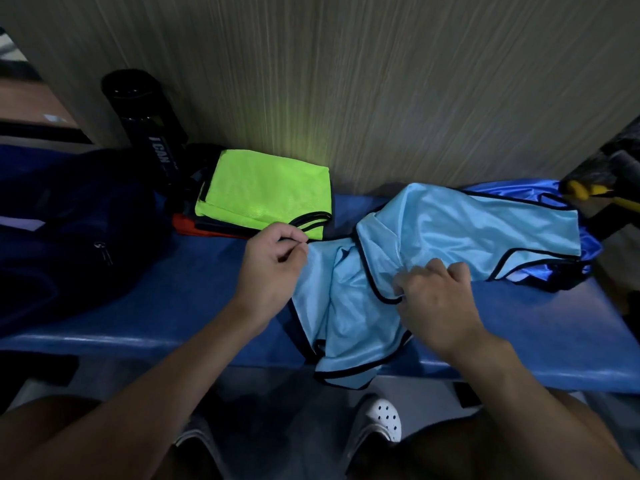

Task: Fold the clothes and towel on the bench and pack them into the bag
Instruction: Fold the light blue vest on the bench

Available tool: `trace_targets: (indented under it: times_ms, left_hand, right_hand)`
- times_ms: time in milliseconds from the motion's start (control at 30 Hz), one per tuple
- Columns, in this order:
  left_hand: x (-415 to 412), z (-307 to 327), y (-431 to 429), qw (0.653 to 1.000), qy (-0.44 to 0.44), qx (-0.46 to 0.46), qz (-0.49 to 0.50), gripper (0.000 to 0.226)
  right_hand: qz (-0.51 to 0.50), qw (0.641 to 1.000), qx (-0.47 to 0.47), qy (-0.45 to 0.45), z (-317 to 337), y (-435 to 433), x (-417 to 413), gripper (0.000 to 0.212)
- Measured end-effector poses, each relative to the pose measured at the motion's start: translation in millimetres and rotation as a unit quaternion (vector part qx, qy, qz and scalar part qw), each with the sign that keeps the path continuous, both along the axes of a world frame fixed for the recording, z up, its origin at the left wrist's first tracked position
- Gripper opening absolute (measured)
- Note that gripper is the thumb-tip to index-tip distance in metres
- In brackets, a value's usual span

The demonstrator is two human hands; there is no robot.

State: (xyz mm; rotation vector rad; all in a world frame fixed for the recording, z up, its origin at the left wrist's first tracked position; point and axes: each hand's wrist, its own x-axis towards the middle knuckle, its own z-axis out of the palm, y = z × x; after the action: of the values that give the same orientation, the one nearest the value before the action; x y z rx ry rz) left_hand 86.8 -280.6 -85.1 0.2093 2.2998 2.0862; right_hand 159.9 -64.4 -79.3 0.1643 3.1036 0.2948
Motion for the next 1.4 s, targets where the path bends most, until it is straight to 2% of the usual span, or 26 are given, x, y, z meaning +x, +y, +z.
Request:
trace_targets:
  times_ms: [133,200,267,333,400,467,533,633,667,767,833,900,967,1067,1167,1267,1333,1400]
  left_hand:
    - [-2.1,0.7,-3.0,0.999,0.032,-0.031,0.027,0.026]
    - [-4.2,0.2,-7.8,0.997,0.025,-0.07,0.011,0.034]
    - [-3.9,-0.8,-9.6,0.994,0.012,-0.101,-0.032,0.032]
    - [-0.9,-1.1,-8.5,0.991,0.01,-0.112,-0.069,0.028]
    - [1.3,-2.1,-7.4,0.99,0.015,-0.113,-0.084,0.029]
    - [0.9,-2.6,-7.0,0.991,0.018,-0.106,-0.084,0.03]
    - [0.8,-0.9,-6.7,0.99,0.027,-0.108,-0.082,0.031]
    - [3.7,7.3,-10.2,0.987,0.056,-0.127,-0.079,0.031]
    - [3.6,9.2,-11.8,0.986,0.063,-0.135,-0.077,0.031]
    - [1.6,7.3,-17.3,0.976,0.08,-0.181,-0.093,0.03]
    - [4.6,5.5,-18.3,0.964,0.085,-0.215,-0.133,0.032]
    - [11.6,3.4,-19.9,0.945,0.088,-0.262,-0.176,0.032]
    - [19.5,-0.4,-22.0,0.923,0.103,-0.317,-0.192,0.033]
    - [26.8,-0.9,-22.9,0.926,0.08,-0.327,-0.172,0.038]
    - [30.8,0.4,-24.6,0.914,0.056,-0.345,-0.208,0.045]
    - [35.0,-1.9,-32.1,0.88,0.035,-0.372,-0.291,0.054]
    - [35.9,-6.3,-34.7,0.865,0.056,-0.399,-0.298,0.045]
    - [36.0,-10.2,-32.4,0.859,0.096,-0.422,-0.275,0.027]
  right_hand:
    - [-0.096,0.995,0.036,-0.007,14.0,7.5,3.4,0.015]
    - [-0.104,0.994,0.039,0.0,17.6,9.5,3.5,0.021]
    - [-0.057,0.998,0.019,0.003,14.3,7.2,4.0,0.032]
    - [0.034,0.997,-0.07,0.011,8.5,-0.7,5.0,0.04]
    - [0.119,0.973,-0.197,0.002,7.4,-13.7,6.4,0.046]
    - [0.181,0.951,-0.248,-0.037,3.2,-26.9,6.7,0.052]
    - [0.223,0.946,-0.225,-0.067,-7.0,-37.1,5.0,0.044]
    - [0.24,0.951,-0.193,-0.034,-17.1,-36.7,1.9,0.009]
    - [0.23,0.955,-0.183,-0.023,-17.2,-31.7,1.4,0.002]
    - [0.191,0.969,-0.155,-0.01,-14.4,-14.8,4.8,0.011]
    - [0.165,0.972,-0.167,-0.014,-6.9,-7.7,9.9,0.002]
    - [0.14,0.972,-0.187,-0.033,-1.4,-7.1,13.3,0.023]
    - [0.097,0.984,-0.148,-0.019,0.8,-6.5,12.8,0.048]
    - [-0.016,0.994,-0.104,-0.002,2.3,-3.2,9.1,0.061]
    - [-0.045,0.991,-0.125,-0.005,0.0,2.9,6.8,0.034]
    - [-0.082,0.981,-0.163,0.064,2.9,8.3,7.8,0.013]
    - [-0.123,0.974,-0.163,0.096,6.2,13.1,9.5,0.011]
    - [-0.154,0.972,-0.151,0.091,7.6,17.6,13.2,0.013]
